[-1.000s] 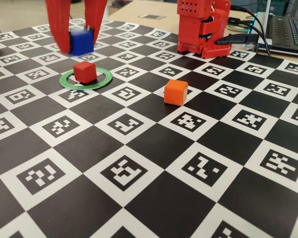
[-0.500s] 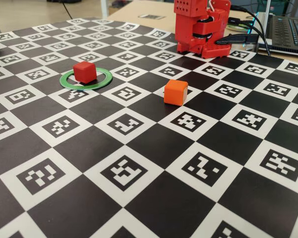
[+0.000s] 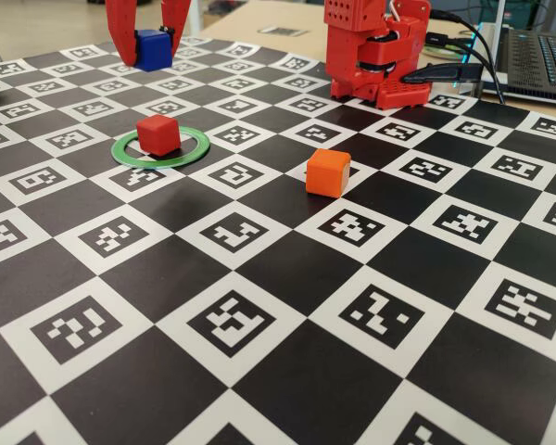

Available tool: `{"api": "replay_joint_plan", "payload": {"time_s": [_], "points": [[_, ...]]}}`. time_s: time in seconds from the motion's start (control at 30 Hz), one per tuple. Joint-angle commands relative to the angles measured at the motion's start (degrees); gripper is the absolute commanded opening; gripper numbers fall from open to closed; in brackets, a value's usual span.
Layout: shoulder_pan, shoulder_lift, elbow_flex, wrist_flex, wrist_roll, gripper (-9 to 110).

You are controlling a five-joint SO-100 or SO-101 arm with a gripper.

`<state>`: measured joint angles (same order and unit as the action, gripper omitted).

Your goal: Grab the red cube then put it in the green circle then put the blue cube on top and finally the orange cube on top

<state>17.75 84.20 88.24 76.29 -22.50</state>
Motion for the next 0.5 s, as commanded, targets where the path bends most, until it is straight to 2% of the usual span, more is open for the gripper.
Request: {"api": "replay_joint_plan", "payload": {"time_s": [0.0,0.47], "points": [[-0.79,4.75,1.67,-4.22,0.18,4],[-1.41,2.64,5.54,-8.96,-0.7,4]]}}
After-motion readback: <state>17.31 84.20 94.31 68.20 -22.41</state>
